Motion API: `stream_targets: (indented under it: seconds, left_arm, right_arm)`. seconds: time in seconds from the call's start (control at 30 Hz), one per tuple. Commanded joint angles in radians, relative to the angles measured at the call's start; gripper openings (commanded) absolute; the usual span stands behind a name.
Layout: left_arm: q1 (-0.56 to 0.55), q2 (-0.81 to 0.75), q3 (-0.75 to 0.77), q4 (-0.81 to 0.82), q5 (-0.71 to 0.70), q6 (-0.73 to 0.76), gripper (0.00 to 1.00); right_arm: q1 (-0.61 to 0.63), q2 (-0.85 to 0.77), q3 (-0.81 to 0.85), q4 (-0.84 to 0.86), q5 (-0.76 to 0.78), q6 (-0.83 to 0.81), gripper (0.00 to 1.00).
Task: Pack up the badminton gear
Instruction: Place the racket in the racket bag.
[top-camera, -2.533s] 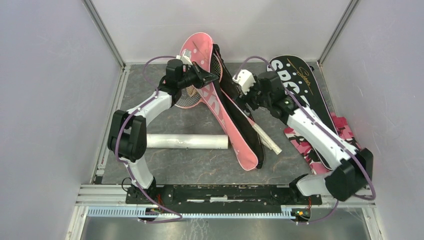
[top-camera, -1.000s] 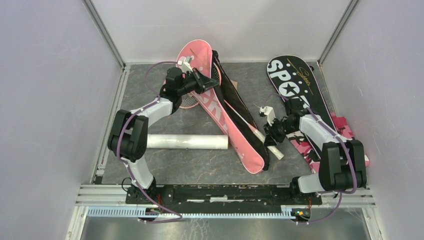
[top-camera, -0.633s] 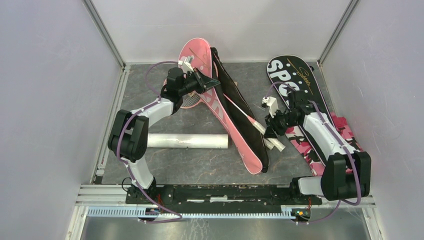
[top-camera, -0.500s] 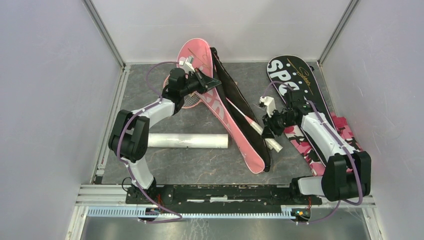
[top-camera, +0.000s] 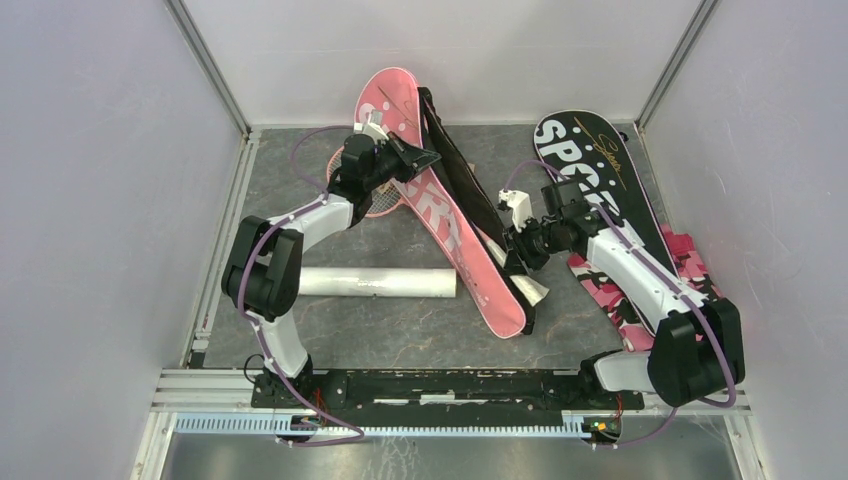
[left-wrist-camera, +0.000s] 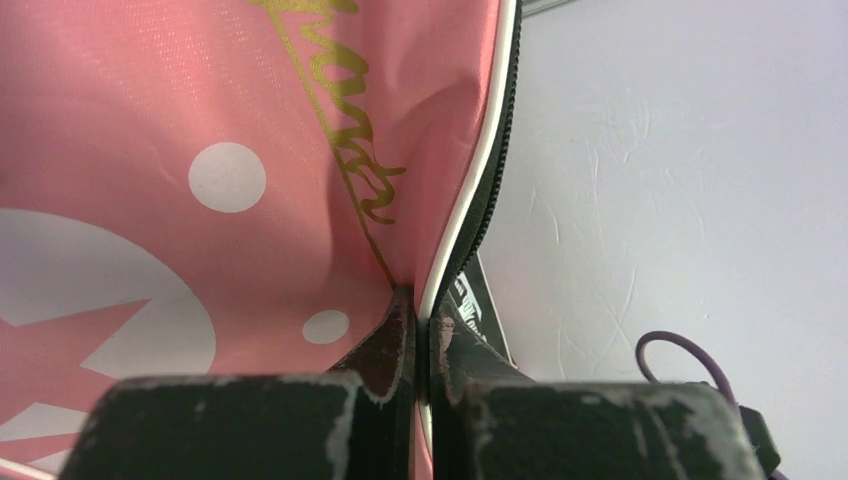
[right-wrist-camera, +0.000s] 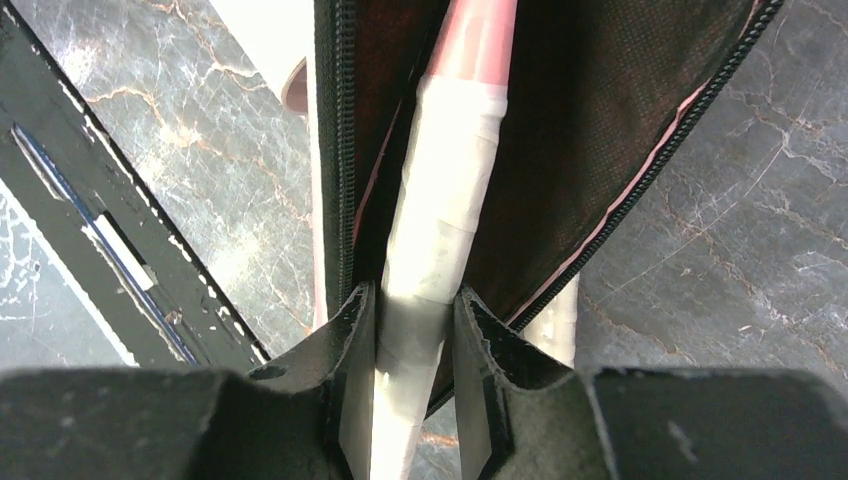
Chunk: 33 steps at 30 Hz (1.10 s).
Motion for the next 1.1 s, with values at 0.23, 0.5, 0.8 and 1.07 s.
stream_targets:
  seconds: [0.23, 0.5, 0.8, 1.07]
  left_arm:
    - [-0.05, -0.01, 0.019, 0.073, 0.135, -0.166, 0.02]
    - [-0.034, -0.012, 0.026, 0.084, 0.137, -0.19, 0.02]
    - [-0.028, -0.013, 0.026, 0.096, 0.143, -0.208, 0.02]
    - [-0.011, -0.002, 0.037, 0.104, 0.154, -0.205, 0.02]
  right_arm:
    - [0.032, -0.065, -0.113, 0.432, -0.034, 0.02, 0.05]
    - [0.038, -0.085, -0.144, 0.445, -0.031, 0.019, 0.1]
    - [0.071, -0.067, -0.193, 0.473, -0.043, 0.01, 0.29]
    - [0.076, -0.037, -0.145, 0.368, -0.094, -0.081, 0.55]
